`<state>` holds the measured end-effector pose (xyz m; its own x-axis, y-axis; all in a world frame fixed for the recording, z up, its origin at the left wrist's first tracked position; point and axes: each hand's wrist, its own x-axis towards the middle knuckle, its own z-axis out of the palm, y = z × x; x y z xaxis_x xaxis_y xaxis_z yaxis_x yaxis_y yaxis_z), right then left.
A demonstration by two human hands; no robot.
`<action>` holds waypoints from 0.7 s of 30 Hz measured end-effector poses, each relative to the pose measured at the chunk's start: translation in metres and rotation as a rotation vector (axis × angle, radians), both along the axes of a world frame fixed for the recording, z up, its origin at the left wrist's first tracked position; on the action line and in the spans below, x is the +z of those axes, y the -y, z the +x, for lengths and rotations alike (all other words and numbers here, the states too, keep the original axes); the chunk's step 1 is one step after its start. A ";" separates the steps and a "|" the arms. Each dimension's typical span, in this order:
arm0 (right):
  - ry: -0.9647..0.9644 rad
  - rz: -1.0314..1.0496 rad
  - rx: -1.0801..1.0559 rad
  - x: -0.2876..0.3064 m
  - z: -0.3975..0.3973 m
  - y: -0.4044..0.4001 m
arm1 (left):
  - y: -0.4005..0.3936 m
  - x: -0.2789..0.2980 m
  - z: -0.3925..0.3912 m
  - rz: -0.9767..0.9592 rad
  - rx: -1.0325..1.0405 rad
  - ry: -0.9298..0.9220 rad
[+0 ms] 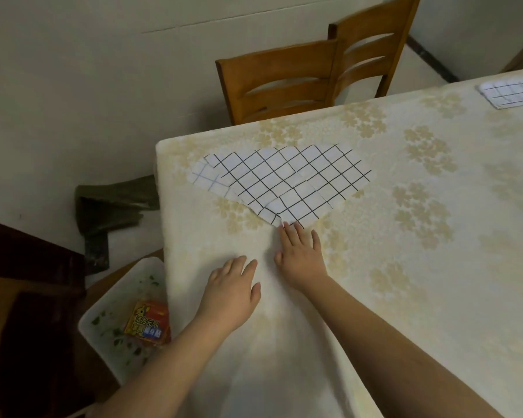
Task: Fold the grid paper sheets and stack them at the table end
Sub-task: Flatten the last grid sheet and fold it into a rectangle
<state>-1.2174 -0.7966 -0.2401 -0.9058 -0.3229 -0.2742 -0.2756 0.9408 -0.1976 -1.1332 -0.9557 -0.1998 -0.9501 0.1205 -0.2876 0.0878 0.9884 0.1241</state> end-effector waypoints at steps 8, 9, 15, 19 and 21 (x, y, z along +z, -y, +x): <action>-0.054 0.018 -0.020 0.027 0.072 -0.003 | 0.011 0.010 0.045 0.029 -0.076 -0.018; -0.054 0.029 -0.029 0.030 0.083 -0.002 | 0.014 0.014 0.052 0.026 -0.081 -0.023; -0.089 0.063 -0.072 0.046 0.166 0.006 | 0.033 0.026 0.106 0.132 -0.088 -0.012; -0.078 0.091 -0.076 0.052 0.225 0.006 | 0.042 0.032 0.135 0.113 -0.171 0.024; -0.038 0.113 -0.086 0.052 0.253 0.004 | 0.044 0.032 0.146 0.113 -0.205 0.026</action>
<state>-0.9642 -0.8005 -0.1884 -0.9394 -0.2125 -0.2692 -0.1981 0.9769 -0.0800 -0.9868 -0.9994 -0.1675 -0.8950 0.3427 -0.2854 0.2801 0.9300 0.2381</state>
